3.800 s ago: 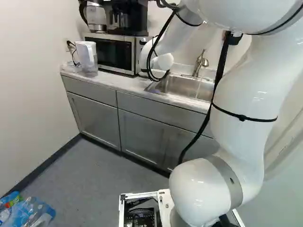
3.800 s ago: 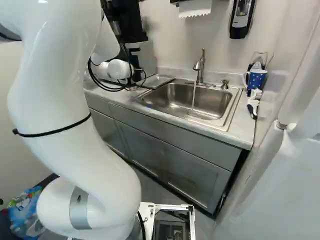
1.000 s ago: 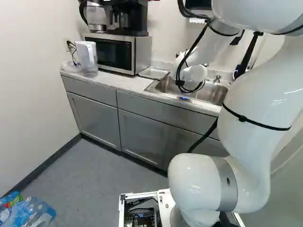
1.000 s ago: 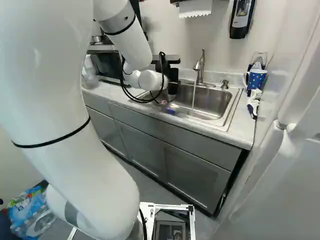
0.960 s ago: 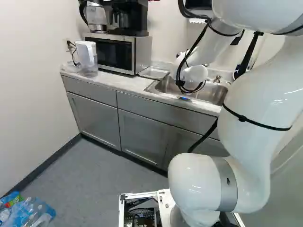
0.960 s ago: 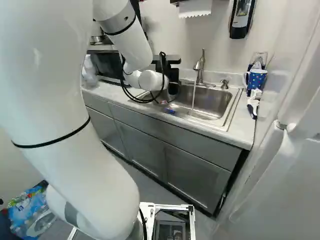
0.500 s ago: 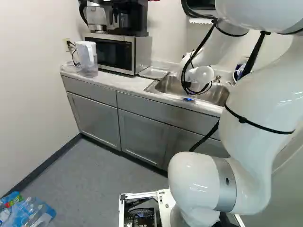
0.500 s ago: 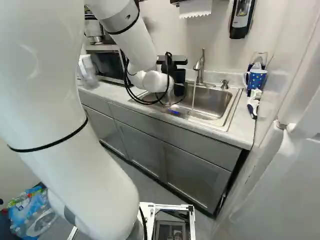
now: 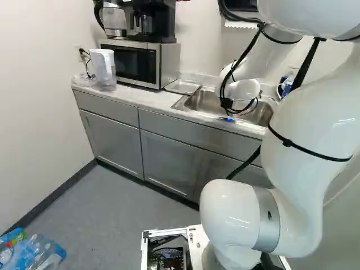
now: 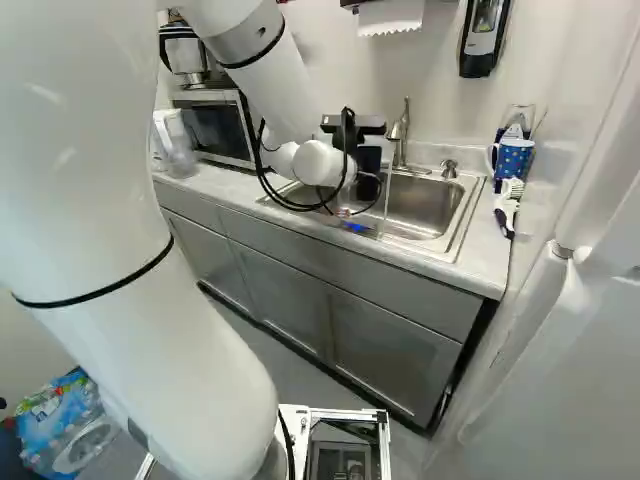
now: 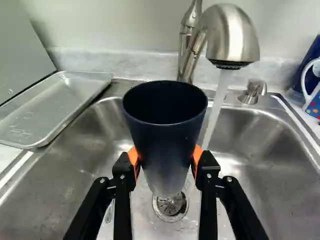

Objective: Rinse the cup and place it in the tray

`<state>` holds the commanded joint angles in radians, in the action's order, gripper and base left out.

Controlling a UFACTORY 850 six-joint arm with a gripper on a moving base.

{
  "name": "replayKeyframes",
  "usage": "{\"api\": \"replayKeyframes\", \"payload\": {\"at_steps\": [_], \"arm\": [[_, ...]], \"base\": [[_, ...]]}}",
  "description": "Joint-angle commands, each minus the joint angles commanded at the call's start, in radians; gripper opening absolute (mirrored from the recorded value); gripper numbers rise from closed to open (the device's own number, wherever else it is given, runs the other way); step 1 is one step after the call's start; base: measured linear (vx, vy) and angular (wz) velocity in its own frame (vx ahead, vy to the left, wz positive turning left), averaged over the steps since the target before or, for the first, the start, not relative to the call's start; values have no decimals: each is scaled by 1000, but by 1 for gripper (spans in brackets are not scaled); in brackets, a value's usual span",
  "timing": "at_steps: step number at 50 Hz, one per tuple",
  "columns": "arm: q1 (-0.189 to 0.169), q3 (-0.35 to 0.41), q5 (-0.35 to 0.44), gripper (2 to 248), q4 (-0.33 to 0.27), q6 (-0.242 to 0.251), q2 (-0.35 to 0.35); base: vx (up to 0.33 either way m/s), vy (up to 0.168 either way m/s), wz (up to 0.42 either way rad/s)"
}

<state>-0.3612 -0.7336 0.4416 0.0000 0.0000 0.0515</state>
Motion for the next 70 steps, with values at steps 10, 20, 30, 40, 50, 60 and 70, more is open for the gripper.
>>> {"api": "replayKeyframes", "payload": {"at_steps": [10, 20, 30, 40, 50, 60, 70], "arm": [[-20, -1, -46, 121, 0, 0, 1], [-37, -12, -93, 121, 0, 0, 12], [-53, -28, -104, 121, 0, 0, 26], [-65, -45, -104, 121, 0, 0, 43], [-73, -58, -104, 121, 0, 0, 55], [-73, -58, -104, 121, 0, 0, 55], [-73, -58, -104, 121, 0, 0, 55]], "base": [[0, 0, 0], [0, 0, 0], [0, 0, 0], [0, 0, 0], [0, 0, 0], [0, 0, 0], [0, 0, 0]]}}
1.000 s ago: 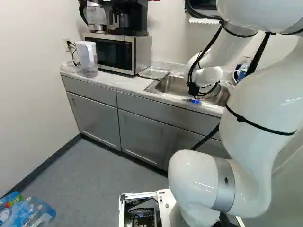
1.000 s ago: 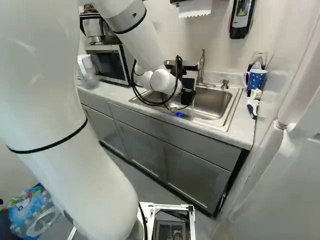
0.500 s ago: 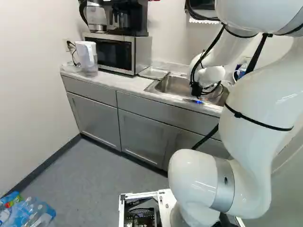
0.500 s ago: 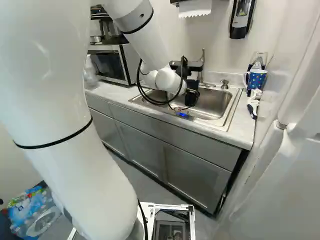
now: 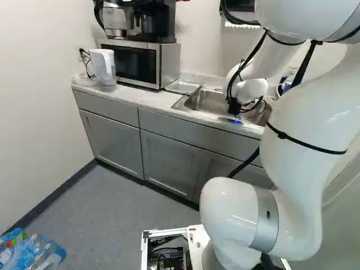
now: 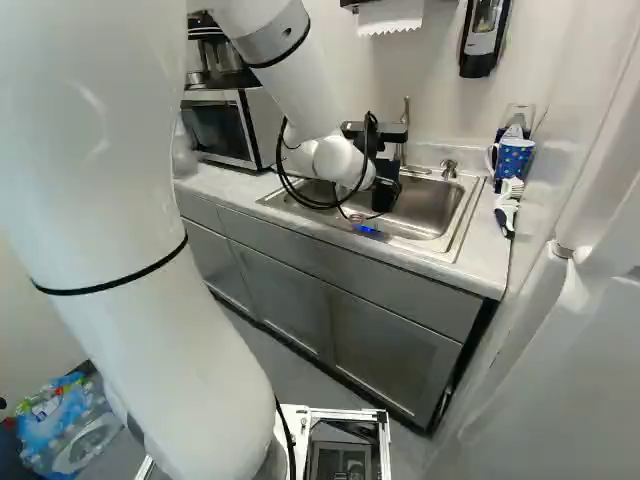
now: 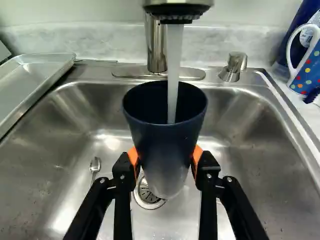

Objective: Rinse the cup and place it in the tray

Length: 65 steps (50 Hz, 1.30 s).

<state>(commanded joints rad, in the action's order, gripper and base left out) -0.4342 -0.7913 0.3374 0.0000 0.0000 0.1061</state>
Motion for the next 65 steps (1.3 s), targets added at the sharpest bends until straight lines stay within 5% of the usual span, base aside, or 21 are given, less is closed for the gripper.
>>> {"api": "replayKeyframes", "payload": {"at_steps": [65], "arm": [[0, 0, 0, 121, 0, 0, 0]], "base": [[0, 0, 0]]}}
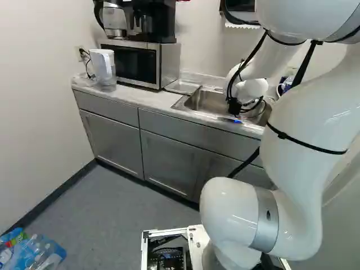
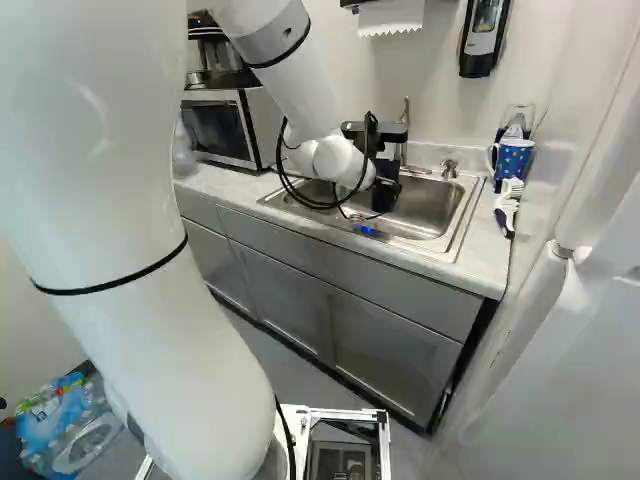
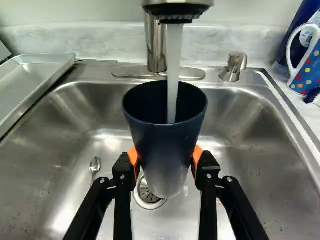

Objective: Rinse the cup and place it in the tray

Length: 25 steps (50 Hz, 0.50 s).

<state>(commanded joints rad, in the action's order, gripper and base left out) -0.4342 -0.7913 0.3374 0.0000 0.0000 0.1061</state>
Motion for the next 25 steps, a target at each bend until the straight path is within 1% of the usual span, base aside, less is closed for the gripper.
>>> {"api": "replayKeyframes", "payload": {"at_steps": [25], "arm": [[0, 0, 0, 121, 0, 0, 0]], "base": [[0, 0, 0]]}}
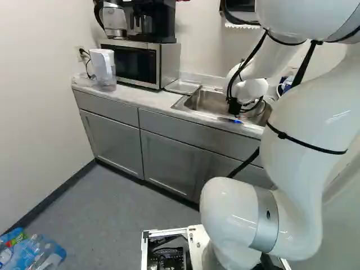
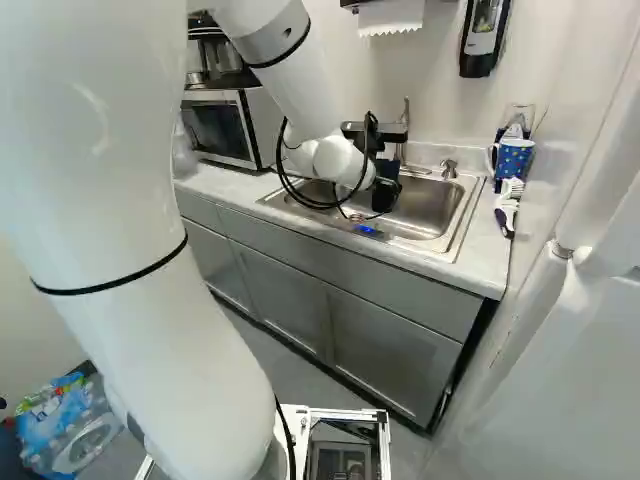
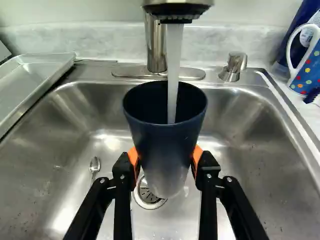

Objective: Rinse the cup and place it in the tray

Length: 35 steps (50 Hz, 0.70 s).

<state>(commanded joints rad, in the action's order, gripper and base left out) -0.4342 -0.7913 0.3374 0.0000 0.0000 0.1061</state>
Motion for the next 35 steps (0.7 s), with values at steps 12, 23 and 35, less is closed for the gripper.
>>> {"api": "replayKeyframes", "payload": {"at_steps": [12, 23, 35], "arm": [[0, 0, 0, 121, 0, 0, 0], [0, 0, 0, 121, 0, 0, 0], [0, 0, 0, 121, 0, 0, 0]], "base": [[0, 0, 0], [0, 0, 0], [0, 0, 0]]}}
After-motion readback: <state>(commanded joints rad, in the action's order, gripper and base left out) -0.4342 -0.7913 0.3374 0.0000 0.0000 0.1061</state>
